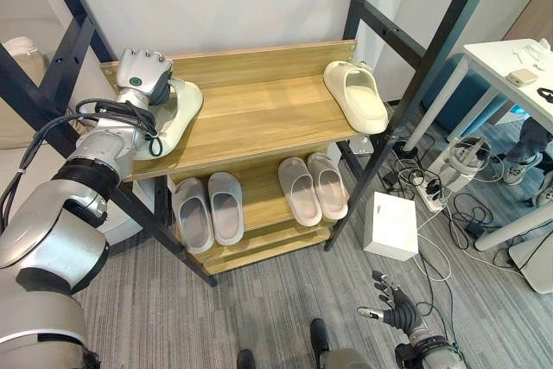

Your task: Arrange the slippers neatly on the shoe rack.

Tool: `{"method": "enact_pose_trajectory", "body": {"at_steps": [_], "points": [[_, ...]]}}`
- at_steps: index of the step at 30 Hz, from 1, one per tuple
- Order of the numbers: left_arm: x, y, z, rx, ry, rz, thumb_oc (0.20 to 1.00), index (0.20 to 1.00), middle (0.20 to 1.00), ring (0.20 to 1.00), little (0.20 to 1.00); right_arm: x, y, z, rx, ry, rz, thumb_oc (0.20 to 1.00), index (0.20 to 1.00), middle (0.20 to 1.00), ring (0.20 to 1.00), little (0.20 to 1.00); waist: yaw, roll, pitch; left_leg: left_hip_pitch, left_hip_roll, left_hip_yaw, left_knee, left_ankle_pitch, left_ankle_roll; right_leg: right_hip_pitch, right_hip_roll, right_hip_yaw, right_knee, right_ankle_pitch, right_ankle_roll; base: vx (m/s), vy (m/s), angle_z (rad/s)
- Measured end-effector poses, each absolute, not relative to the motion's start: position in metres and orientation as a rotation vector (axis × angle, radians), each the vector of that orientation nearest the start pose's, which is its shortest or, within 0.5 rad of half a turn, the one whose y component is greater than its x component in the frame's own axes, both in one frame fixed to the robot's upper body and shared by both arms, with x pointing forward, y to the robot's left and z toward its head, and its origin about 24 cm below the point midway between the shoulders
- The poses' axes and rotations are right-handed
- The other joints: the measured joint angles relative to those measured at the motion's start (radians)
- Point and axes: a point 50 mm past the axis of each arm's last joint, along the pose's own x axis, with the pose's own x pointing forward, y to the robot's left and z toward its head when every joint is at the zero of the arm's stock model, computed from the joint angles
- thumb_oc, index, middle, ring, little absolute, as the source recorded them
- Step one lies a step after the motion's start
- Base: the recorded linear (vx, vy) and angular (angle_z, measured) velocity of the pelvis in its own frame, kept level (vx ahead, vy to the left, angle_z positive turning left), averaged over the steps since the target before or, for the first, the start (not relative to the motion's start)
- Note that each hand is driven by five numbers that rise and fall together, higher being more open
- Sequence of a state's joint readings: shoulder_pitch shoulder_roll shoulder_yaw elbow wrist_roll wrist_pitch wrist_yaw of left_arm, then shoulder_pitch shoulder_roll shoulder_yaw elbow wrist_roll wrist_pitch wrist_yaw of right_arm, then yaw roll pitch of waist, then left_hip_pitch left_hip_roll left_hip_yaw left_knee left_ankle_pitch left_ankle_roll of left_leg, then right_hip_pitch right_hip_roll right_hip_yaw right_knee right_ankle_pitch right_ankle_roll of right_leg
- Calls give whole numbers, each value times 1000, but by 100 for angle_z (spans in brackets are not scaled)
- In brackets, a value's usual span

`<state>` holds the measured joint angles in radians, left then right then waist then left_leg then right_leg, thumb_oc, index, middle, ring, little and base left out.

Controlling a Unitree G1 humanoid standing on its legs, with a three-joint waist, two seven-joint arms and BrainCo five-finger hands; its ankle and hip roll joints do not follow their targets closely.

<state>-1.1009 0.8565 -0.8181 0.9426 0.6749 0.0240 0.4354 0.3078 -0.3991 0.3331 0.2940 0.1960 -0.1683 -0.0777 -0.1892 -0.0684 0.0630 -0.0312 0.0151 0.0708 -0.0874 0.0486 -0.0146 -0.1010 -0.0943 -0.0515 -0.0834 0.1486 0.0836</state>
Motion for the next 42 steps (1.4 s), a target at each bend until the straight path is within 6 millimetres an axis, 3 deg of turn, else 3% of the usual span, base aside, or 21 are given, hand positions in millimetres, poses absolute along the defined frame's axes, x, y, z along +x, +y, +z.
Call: {"method": "enact_pose_trajectory", "body": {"at_steps": [5,7,9,12,16,20,27,33,40,41,42], "points": [[391,269,216,1745,-283,377,200,200,200,200,200,129,-199,-85,-209,568,99,1000,1000,1000,1000,1000,0,3,2,3,1,-1,0,3,0,3,-1,-1,-5,1,0,-42,-27,1],[391,249,223,1691,-381,340,200,200,200,200,200,129,-199,-85,-210,567,99,1000,1000,1000,1000,1000,5,3,4,3,2,-4,0,3,0,7,-1,-3,-5,1,0,-36,-30,9],[385,208,241,1634,-588,275,200,200,200,200,200,133,-197,-84,-205,557,101,1000,1000,1000,1000,1000,13,1,10,3,2,-5,1,7,1,11,-3,-6,-5,1,0,-46,-39,9],[379,163,246,1549,-767,183,200,200,200,200,200,146,-193,-78,-203,515,109,1000,1000,1000,1000,1000,10,14,26,27,1,-4,5,7,3,31,-5,-5,-5,-1,2,-48,-40,-4],[380,144,241,1567,-809,131,200,200,200,200,200,159,-193,-73,-211,478,112,1000,1000,1000,1000,1000,-9,46,46,30,1,-2,0,5,2,30,-4,-2,-5,-4,4,-42,-30,-6],[385,130,228,1590,-797,73,200,200,200,200,200,156,-195,-77,-216,506,106,1000,1000,1000,1000,1000,-29,60,48,34,4,7,1,6,1,29,4,5,-5,-1,-1,-17,-25,-6],[402,139,214,1714,-675,80,200,200,200,200,200,155,-197,-77,-221,516,85,1000,1000,1000,1000,1000,-56,64,45,50,6,32,0,3,2,33,4,31,-5,1,0,3,-24,-11],[412,164,214,1809,-535,180,200,200,200,200,200,151,-199,-79,-208,527,75,1000,1000,1000,1000,1000,-77,66,35,51,6,54,0,0,1,24,7,54,-5,-5,6,28,-17,-11],[416,157,218,1807,-522,199,200,200,200,200,200,146,-198,-81,-206,543,80,1000,1000,1000,1000,1000,-87,58,17,50,6,57,0,-3,2,22,8,58,-5,5,3,21,-6,-1],[417,157,217,1807,-517,200,840,840,840,840,840,147,-198,-81,-207,542,80,1000,1000,1000,1000,1000,-93,57,11,50,6,57,0,-4,3,21,8,58,-5,6,2,0,0,0],[417,158,217,1808,-514,202,1000,1000,1000,1000,1000,147,-197,-81,-207,539,81,1000,1000,1000,1000,1000,-97,55,5,50,7,58,0,-5,4,21,8,58,-5,6,2,0,0,0]]}}
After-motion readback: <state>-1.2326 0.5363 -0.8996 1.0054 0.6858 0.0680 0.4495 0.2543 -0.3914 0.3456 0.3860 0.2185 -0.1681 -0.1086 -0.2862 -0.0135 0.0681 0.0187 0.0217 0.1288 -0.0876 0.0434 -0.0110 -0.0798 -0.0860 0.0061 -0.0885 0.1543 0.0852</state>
